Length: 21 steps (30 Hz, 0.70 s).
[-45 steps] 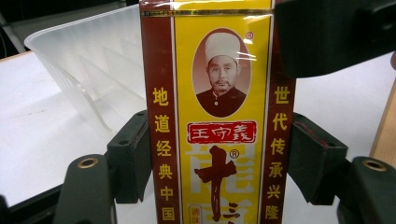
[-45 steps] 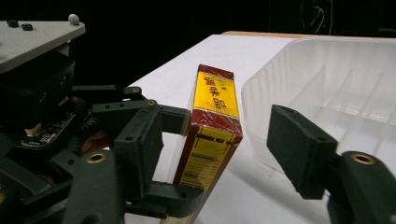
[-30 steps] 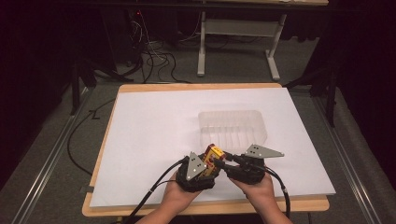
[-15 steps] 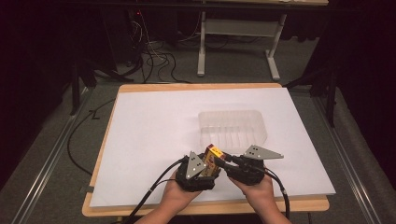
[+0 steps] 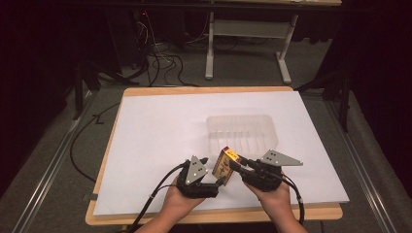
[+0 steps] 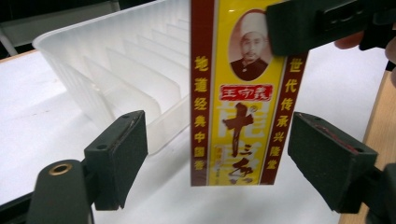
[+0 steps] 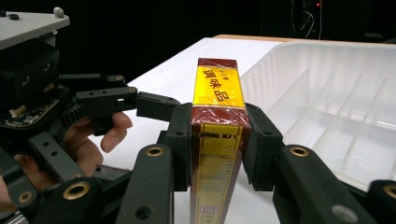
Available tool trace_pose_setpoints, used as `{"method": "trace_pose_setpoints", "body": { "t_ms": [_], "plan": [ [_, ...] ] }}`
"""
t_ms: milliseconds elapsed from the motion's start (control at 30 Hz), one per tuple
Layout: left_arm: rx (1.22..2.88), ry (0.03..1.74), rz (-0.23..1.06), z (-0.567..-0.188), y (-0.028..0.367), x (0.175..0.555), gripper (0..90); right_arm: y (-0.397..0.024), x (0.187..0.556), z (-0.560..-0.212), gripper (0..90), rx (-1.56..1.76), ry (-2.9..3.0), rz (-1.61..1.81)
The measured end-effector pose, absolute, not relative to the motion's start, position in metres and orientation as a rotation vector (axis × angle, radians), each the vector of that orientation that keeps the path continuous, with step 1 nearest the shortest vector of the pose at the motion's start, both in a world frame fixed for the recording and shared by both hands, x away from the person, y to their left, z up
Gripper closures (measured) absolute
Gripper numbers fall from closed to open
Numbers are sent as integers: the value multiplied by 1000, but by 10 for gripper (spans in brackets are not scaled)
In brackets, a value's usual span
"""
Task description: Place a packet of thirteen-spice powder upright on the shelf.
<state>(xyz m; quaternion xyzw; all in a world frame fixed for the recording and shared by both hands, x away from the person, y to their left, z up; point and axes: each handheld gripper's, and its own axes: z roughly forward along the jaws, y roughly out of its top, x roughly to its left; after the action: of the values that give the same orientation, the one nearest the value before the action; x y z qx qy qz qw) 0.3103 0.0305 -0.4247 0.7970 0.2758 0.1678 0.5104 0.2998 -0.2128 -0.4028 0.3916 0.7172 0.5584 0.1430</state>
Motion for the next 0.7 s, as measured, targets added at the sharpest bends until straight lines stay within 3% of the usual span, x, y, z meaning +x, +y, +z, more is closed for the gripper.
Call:
{"method": "trace_pose_setpoints", "body": {
  "t_ms": [700],
  "plan": [
    [1822, 776, 465, -409, 86, 334, 254, -229, 297, -390, 682, 1121, 1973, 1574]
  ]
}}
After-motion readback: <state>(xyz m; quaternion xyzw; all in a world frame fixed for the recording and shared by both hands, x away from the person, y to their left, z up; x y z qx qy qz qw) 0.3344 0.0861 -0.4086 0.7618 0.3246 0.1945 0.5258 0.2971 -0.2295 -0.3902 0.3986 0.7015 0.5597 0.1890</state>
